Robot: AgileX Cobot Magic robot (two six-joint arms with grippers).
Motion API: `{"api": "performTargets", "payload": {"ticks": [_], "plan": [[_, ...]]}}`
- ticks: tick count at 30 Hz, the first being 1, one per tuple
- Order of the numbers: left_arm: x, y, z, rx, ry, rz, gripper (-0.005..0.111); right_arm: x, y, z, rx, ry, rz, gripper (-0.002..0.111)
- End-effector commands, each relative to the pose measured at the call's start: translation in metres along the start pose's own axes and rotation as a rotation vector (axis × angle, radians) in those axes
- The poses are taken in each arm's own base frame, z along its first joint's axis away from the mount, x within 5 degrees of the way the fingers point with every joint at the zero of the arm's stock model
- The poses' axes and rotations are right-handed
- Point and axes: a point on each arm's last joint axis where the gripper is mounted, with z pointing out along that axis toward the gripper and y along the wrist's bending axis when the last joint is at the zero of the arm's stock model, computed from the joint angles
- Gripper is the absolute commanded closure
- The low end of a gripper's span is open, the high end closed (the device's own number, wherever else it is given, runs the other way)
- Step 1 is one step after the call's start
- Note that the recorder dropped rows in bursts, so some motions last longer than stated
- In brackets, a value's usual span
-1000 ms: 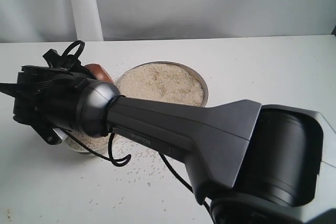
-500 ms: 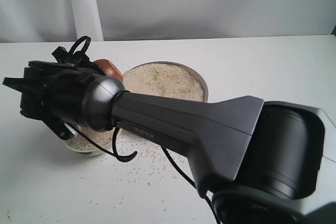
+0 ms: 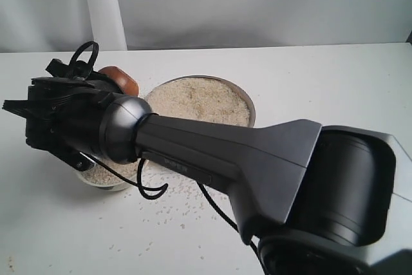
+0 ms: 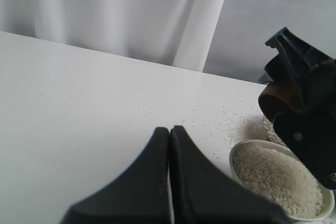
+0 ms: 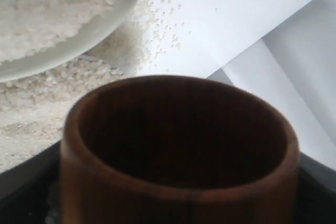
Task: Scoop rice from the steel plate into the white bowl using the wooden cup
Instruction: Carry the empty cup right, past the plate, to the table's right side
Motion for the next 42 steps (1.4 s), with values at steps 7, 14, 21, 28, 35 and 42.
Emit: {"api": "performTargets", "payload": {"ticks": [7, 14, 21, 28, 35, 42], "plan": [[0.000, 0.000, 0.000, 0.005, 0.000, -0.003, 0.107, -0.003, 0.008, 0.006, -0.004, 0.070, -0.095, 0.108], [0.000, 0.000, 0.000, 0.005, 0.000, -0.003, 0.107, 0.009, -0.001, -0.011, 0.006, 0.021, 0.104, 0.108], [0.000, 0.000, 0.000, 0.005, 0.000, -0.003, 0.107, 0.051, -0.013, -0.054, -0.049, -0.144, 0.453, 0.108], [0.000, 0.000, 0.000, 0.005, 0.000, -0.003, 0.107, 0.138, -0.019, -0.109, -0.130, -0.487, 0.912, 0.108], [0.000, 0.000, 0.000, 0.005, 0.000, -0.003, 0.107, 0.241, 0.005, -0.137, -0.142, -0.506, 1.318, 0.108], [0.000, 0.000, 0.000, 0.005, 0.000, -0.003, 0.107, 0.307, 0.041, -0.142, -0.186, -0.533, 1.571, 0.108]]}}
